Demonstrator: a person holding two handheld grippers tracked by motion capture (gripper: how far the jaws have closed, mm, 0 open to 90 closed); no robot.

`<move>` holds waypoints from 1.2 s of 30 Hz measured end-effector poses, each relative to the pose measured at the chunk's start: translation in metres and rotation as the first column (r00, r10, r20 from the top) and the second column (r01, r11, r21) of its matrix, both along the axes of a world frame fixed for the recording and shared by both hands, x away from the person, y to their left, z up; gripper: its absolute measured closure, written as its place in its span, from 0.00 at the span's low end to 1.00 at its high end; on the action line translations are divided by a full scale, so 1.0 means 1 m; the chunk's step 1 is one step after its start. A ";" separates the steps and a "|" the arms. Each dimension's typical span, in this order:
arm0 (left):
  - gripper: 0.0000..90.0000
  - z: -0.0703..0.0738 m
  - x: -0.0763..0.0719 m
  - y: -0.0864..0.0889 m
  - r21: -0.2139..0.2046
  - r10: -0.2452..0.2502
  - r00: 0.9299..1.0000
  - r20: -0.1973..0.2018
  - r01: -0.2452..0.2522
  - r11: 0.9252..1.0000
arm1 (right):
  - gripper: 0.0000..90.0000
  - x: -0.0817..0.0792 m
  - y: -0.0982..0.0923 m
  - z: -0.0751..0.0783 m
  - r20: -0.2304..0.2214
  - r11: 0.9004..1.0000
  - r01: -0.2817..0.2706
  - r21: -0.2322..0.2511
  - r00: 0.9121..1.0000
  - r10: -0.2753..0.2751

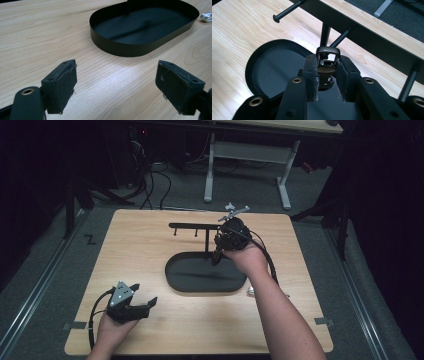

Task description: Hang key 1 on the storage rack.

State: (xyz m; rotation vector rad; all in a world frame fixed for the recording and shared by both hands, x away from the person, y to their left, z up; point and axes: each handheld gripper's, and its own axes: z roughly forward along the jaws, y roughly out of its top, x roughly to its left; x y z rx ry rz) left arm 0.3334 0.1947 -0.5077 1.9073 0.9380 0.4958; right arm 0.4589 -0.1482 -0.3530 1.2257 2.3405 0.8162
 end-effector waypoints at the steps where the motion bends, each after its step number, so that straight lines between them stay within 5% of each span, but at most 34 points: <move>1: 0.20 0.000 0.000 0.000 0.000 0.001 1.000 0.001 -0.001 1.000 | 0.79 0.000 0.000 0.000 -0.001 1.000 0.000 -0.002 1.000 0.000; 17: 0.20 0.000 0.000 0.000 0.004 -0.002 1.000 -0.003 0.002 1.000 | 0.77 0.003 0.005 -0.003 0.004 0.999 0.030 -0.014 1.000 -0.030; 25: 0.20 -0.001 0.000 -0.001 0.004 -0.003 1.000 -0.007 0.003 1.000 | 0.53 0.000 0.006 -0.006 -0.015 0.999 0.042 0.000 0.999 -0.042; 36: 0.20 -0.002 0.000 -0.002 0.019 -0.008 1.000 -0.011 0.008 1.000 | 0.41 -0.012 0.001 -0.015 -0.029 0.999 0.032 0.040 0.999 -0.031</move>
